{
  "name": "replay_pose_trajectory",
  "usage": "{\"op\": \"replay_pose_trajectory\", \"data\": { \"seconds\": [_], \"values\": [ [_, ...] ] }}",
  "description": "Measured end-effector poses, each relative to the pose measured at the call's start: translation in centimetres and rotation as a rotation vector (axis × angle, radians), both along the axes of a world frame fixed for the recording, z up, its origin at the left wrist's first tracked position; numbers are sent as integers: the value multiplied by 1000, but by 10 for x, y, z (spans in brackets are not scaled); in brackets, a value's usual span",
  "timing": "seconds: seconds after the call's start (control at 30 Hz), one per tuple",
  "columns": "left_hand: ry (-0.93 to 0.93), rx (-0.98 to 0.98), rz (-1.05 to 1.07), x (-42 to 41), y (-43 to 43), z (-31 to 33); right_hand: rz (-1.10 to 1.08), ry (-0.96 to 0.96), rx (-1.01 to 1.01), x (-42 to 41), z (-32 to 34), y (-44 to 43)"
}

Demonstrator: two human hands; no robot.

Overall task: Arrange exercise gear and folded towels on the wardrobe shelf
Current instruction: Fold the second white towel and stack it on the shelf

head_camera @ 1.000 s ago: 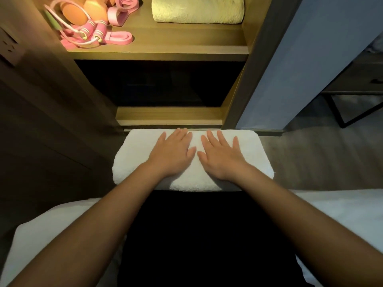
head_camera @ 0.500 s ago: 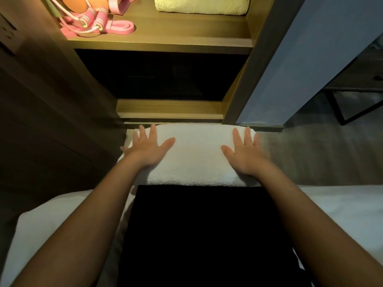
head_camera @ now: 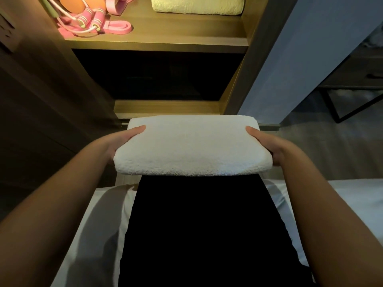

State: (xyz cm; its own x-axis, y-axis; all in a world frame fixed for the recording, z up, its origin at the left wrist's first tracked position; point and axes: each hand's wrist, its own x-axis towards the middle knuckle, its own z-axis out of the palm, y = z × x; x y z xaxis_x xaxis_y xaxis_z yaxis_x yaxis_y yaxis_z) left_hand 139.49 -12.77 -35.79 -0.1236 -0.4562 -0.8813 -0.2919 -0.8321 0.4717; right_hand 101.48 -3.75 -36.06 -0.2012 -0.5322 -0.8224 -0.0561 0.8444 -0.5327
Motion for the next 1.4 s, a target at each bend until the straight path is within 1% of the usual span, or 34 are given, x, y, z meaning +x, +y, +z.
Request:
{"op": "replay_pose_trajectory", "data": {
  "seconds": [0.07,0.13,0.17,0.23,0.3,0.33,0.37,0.43,0.47,0.5,0.53,0.57,0.6,0.63,0.67,0.8,0.87,1.13,1.23,1.27,1.3,1.33,1.4],
  "values": [
    [6,-53,83,1,1,3,5,57,-32,-6,2,-3],
    [-71,-148,125,-2,6,2,-2,184,-75,-16,0,-9],
    [-107,-187,135,-5,9,0,1,216,-91,-19,-1,-11],
    [-131,-210,147,-9,15,-4,35,176,-79,-19,-4,-9],
    [-169,-237,117,-14,17,0,106,151,-21,-18,-3,-9],
    [-242,-295,57,-16,16,3,189,219,-8,-18,-2,-11],
    [-377,-394,-58,-19,14,6,300,350,-24,-17,-1,-16],
    [-725,-683,-370,-37,15,18,505,692,-160,-1,9,-27],
    [-801,-825,-510,-52,16,24,584,805,-271,14,14,-32],
    [-787,-916,-645,-69,19,29,661,845,-371,34,17,-35],
    [-729,-962,-776,-87,22,31,758,840,-432,55,18,-36],
    [-671,-977,-882,-104,25,30,869,816,-439,73,14,-34],
    [-638,-968,-955,-117,28,26,980,809,-402,87,9,-31],
    [-627,-953,-1001,-126,29,23,1058,821,-362,94,3,-27],
    [-627,-942,-1023,-132,29,18,1089,837,-350,95,-2,-24],
    [-652,-916,-1061,-128,33,-1,1100,860,-349,81,-10,-19],
    [-682,-896,-1041,-117,37,-7,1100,859,-327,74,-11,-17],
    [-829,-713,-888,-80,45,-3,897,800,-210,37,-12,-5],
    [-902,-637,-863,-63,45,7,892,852,-223,31,-6,-1],
    [-937,-640,-862,-59,47,11,896,883,-254,31,-2,0],
    [-963,-694,-866,-57,50,14,892,909,-317,33,1,2],
    [-951,-807,-870,-57,54,17,886,913,-410,36,4,5],
    [-789,-1081,-884,-64,65,21,917,847,-626,47,10,14]
  ]
}}
